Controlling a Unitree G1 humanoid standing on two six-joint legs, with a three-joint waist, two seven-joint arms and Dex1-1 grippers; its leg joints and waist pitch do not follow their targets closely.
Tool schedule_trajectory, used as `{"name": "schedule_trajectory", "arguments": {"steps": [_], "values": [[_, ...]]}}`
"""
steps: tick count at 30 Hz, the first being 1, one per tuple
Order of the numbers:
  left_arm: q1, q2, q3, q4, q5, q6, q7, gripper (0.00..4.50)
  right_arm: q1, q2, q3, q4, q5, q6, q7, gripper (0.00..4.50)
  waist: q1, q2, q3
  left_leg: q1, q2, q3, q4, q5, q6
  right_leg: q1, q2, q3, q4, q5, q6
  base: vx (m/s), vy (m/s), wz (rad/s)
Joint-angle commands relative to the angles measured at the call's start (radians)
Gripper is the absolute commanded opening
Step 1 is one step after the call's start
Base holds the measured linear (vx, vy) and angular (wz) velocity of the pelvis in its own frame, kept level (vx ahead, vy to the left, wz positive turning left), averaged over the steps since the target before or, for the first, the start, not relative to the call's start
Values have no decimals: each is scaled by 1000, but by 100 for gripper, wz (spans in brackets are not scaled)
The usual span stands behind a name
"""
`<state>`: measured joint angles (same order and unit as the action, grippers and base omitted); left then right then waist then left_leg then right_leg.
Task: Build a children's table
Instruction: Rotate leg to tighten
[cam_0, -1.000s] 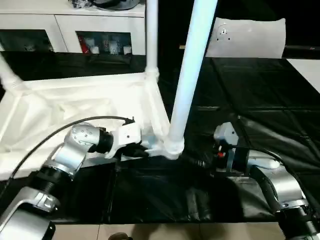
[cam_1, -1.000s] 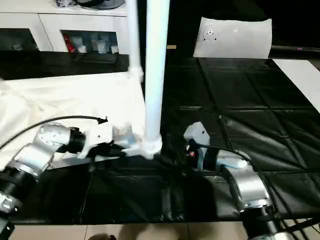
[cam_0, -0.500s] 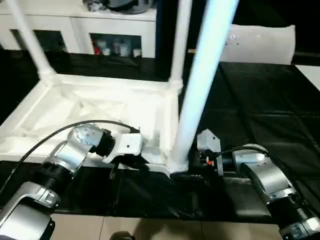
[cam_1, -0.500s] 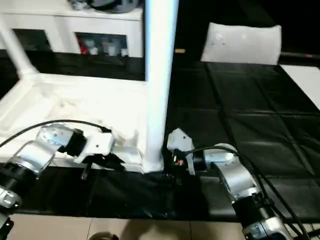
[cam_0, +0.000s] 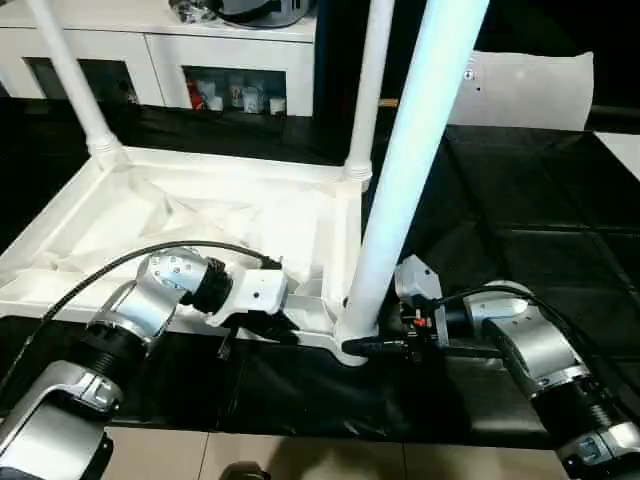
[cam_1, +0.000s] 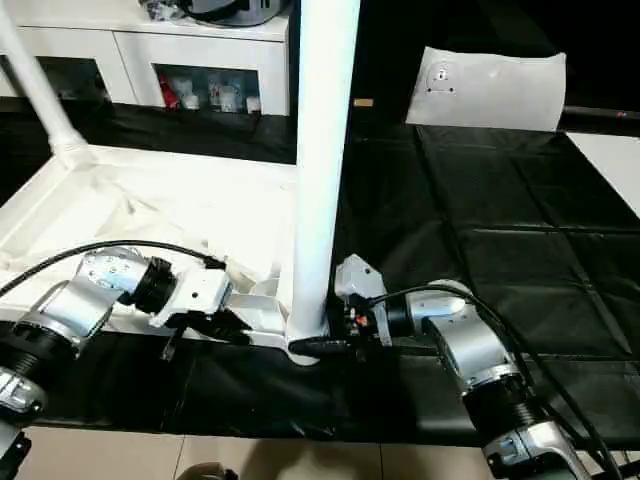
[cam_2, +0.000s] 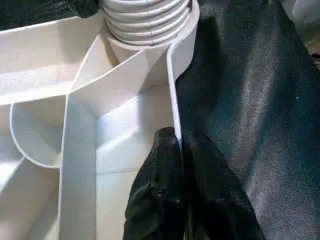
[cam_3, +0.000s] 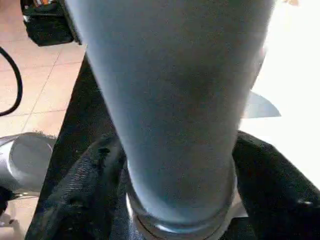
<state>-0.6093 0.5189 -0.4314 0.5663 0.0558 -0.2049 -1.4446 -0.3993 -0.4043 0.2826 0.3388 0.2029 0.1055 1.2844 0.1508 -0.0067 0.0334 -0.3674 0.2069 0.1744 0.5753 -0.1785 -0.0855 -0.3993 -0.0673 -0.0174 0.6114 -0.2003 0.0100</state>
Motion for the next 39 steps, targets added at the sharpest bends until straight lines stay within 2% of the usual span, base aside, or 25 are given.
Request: {"name": "schedule_trajectory", "arguments": {"steps": [1,8,12,13,14,15,16,17,18,19,21,22,24,25,26,27,28,29,30,32,33,34,36,38,39], "values": [[-1,-4,-64,20,51,-26,-35,0,-5,1,12,15,8,4,34,298,-7,-4,-52,16,22,4,-64,-202,9,39,-55,23,-58,-97,-215,0,0,0],[5,-10,-54,27,50,-11,-19,0,10,22,9,22,24,32,21,267,-8,-1,-53,16,22,3,-65,-209,4,39,-54,23,-58,-103,-217,0,0,0],[18,-44,-14,16,27,64,56,0,44,63,-11,-1,37,90,-63,265,-8,1,-48,17,22,2,-68,-235,-6,37,-56,23,-63,-140,-217,0,0,0],[27,-64,5,-1,21,114,107,0,64,99,-23,-8,30,110,-143,265,-9,5,-45,19,22,1,-73,-269,-16,34,-57,24,-69,-197,-205,0,0,0],[30,-71,11,-7,21,133,125,0,70,110,-26,-9,27,116,-169,265,-13,3,-42,21,22,2,-75,-293,-22,32,-58,26,-73,-234,-198,0,0,0],[34,-81,18,-17,21,155,153,0,76,128,-29,-6,16,124,-214,265,-18,1,-36,21,19,-3,-81,-341,-31,31,-61,26,-82,-338,-176,0,0,0],[41,-93,27,-29,19,188,180,0,81,149,-36,0,3,126,-264,265,-20,9,-30,30,19,-8,-84,-400,-43,23,-65,27,-94,-464,-144,-51,-5,-3],[47,-108,38,-44,14,226,212,0,86,173,-43,6,-6,130,-313,265,-26,7,-25,34,20,-9,-85,-432,-50,18,-66,28,-102,-521,-130,-51,-5,-3],[50,-117,44,-52,12,241,228,0,88,184,-47,7,-9,135,-334,265,-31,3,-23,43,16,-16,-86,-474,-54,14,-69,23,-116,-633,-96,-57,2,-4],[54,-127,50,-60,10,258,247,0,91,197,-51,9,-12,140,-359,265,-41,2,-22,42,13,-23,-86,-490,-57,14,-71,19,-123,-695,-68,-57,19,-9],[73,-202,86,-121,12,373,374,0,90,291,-86,21,-31,183,-532,265,-58,3,-21,40,10,-29,-91,-505,-63,15,-69,11,-128,-727,-46,-58,28,-10],[76,-220,93,-132,18,398,409,0,86,312,-93,28,-40,191,-574,265,-70,3,-20,43,7,-36,-92,-528,-63,12,-70,1,-136,-747,-39,-67,49,-11],[78,-278,120,-160,36,482,523,0,63,376,-129,53,-48,220,-701,265,-89,15,-21,45,7,-44,-98,-587,-58,20,-63,-15,-141,-704,-46,-70,60,-12],[77,-308,136,-175,41,526,580,0,50,404,-147,62,-45,243,-757,265,-106,18,-21,44,10,-49,-107,-639,-49,33,-59,-40,-147,-640,-53,-43,82,-16],[76,-315,139,-179,44,538,594,0,46,409,-150,65,-47,247,-770,265,-111,24,-24,39,13,-55,-113,-655,-47,43,-62,-44,-140,-605,-58,-43,82,-16],[73,-336,152,-187,54,564,641,0,36,416,-149,73,-58,249,-792,265,-116,32,-23,41,18,-57,-121,-692,-43,47,-63,-50,-141,-541,-73,-29,74,-10],[71,-351,162,-193,62,582,674,0,28,422,-149,79,-65,251,-807,264,-123,32,-23,42,18,-57,-121,-702,-42,48,-67,-50,-143,-492,-90,-38,53,-2],[69,-363,168,-198,68,598,698,0,21,424,-145,87,-78,251,-820,264,-125,31,-22,43,17,-55,-120,-700,-42,45,-68,-50,-146,-491,-93,-38,53,-2],[69,-372,171,-208,81,615,721,0,13,429,-148,100,-93,252,-846,264,-127,25,-16,50,12,-50,-114,-699,-35,34,-70,-52,-159,-537,-86,0,0,0],[69,-385,172,-220,106,637,756,0,-4,441,-166,129,-101,248,-878,264,-128,24,-14,56,7,-49,-107,-677,-27,31,-77,-61,-174,-607,-68,0,0,0],[68,-387,171,-225,113,645,764,0,-7,449,-176,133,-96,237,-879,264,-130,25,-13,55,7,-49,-107,-671,-20,37,-77,-68,-180,-619,-54,0,0,0],[68,-384,169,-229,117,647,763,0,-7,455,-185,131,-90,223,-877,334,-130,29,-12,47,12,-52,-115,-675,-18,47,-77,-72,-176,-590,-52,0,0,0],[67,-374,163,-234,117,644,759,0,-6,457,-190,127,-92,216,-884,340,-129,34,-8,49,17,-52,-124,-724,-22,48,-71,-83,-172,-553,-52,0,0,0],[69,-354,157,-236,112,638,747,0,-1,454,-196,114,-89,207,-887,355,-129,35,-6,49,19,-53,-129,-751,-26,50,-73,-88,-168,-554,-49,0,0,0],[69,-346,156,-234,111,633,740,0,2,451,-196,109,-88,204,-885,370,-128,33,-5,53,17,-50,-125,-749,-25,46,-77,-87,-172,-573,-46,0,0,0]]}}
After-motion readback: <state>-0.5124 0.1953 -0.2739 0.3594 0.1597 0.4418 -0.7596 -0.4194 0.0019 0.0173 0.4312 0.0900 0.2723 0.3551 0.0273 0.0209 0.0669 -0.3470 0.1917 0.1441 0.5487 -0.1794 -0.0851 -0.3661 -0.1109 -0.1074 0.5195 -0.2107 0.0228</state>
